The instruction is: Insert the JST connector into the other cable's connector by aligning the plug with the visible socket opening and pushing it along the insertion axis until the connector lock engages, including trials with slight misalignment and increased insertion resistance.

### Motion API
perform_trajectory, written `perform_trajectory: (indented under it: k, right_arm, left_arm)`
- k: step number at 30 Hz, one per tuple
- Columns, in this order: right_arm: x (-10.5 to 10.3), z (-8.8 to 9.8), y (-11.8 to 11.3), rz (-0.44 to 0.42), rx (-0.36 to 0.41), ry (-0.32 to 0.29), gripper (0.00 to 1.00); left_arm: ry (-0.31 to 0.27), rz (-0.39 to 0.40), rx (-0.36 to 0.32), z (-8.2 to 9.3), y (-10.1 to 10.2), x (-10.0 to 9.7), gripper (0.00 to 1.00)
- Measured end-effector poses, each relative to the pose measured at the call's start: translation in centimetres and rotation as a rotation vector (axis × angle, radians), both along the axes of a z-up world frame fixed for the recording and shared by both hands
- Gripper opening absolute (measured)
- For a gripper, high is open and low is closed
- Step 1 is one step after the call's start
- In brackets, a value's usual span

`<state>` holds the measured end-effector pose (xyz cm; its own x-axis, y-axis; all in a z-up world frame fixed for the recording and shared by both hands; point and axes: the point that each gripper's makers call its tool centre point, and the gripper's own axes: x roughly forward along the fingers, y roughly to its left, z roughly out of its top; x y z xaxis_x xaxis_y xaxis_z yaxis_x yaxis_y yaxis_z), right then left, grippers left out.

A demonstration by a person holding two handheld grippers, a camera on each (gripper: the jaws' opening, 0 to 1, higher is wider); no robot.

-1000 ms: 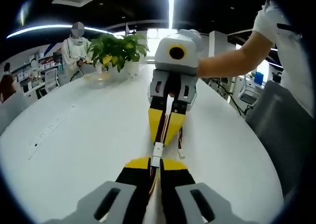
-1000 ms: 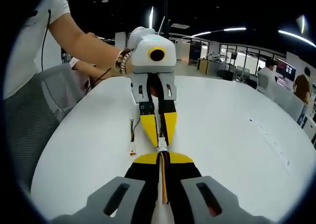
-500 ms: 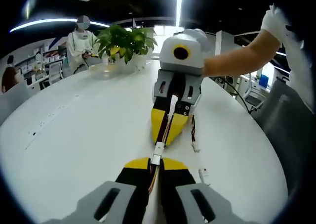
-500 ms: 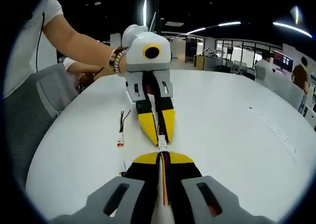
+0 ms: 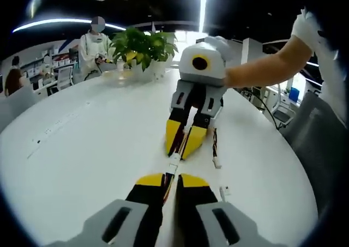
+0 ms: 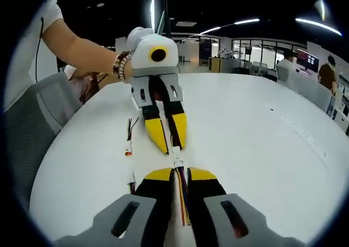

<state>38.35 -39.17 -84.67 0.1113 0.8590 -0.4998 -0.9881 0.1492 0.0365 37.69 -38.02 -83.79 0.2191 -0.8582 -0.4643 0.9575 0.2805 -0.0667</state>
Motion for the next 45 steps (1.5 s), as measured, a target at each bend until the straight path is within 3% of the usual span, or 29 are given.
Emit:
perform_trajectory:
  k: [5, 7, 10, 12, 15, 20, 23, 27, 29, 32, 37, 45]
  right_arm:
    - [0.2, 0.1, -0.1, -0.014, -0.005, -0.009, 0.14]
    - [0.2, 0.9, 0.0, -0.027, 0.035, 0.011, 0.14]
    - [0.5, 2.0, -0.5, -0.046, 0.048, -0.010, 0.14]
    - [0.6, 2.7, -0.8, -0.054, 0.060, -0.021, 0.13]
    - [0.6, 3.4, -1.2, -0.062, 0.065, -0.040, 0.13]
    - [-0.2, 4.3, -1.6, -0.071, 0.067, -0.067, 0.15]
    - [-1.4, 4.7, -1.5, -0.050, 0.069, -0.076, 0.15]
    - [-2.7, 4.6, -1.3, -0.019, 0.050, -0.075, 0.16]
    - [-3.3, 4.2, -1.2, -0.006, 0.037, -0.070, 0.15]
    - [-4.5, 3.6, -0.9, 0.022, 0.022, -0.053, 0.14]
    - [-5.8, 2.3, -0.7, 0.056, -0.009, -0.035, 0.11]
    - [-6.0, 0.8, -1.0, 0.073, -0.050, -0.027, 0.10]
  left_arm:
    - [0.039, 0.017, -0.043, 0.1, 0.0, 0.1, 0.13]
    - [0.036, 0.024, -0.044, 0.0, 0.3, 0.2, 0.16]
    - [0.029, 0.043, -0.036, 0.2, 1.2, 0.7, 0.20]
    - [0.019, 0.080, -0.075, 1.0, 1.8, 1.4, 0.20]
    - [0.029, 0.136, -0.196, 3.3, 2.2, 2.1, 0.20]
    - [0.026, 0.153, -0.201, 3.9, 3.3, 1.8, 0.22]
    - [0.030, 0.171, -0.259, 4.6, 3.7, 0.6, 0.23]
    - [0.033, 0.180, -0.265, 4.2, 4.1, -0.9, 0.23]
    - [0.064, 0.182, -0.268, 3.7, 4.1, -1.7, 0.24]
    - [0.061, 0.170, -0.210, 2.6, 3.9, -3.1, 0.25]
    - [0.070, 0.166, -0.216, 2.0, 3.2, -4.8, 0.24]
    - [0.063, 0.176, -0.185, 0.6, 2.7, -5.4, 0.23]
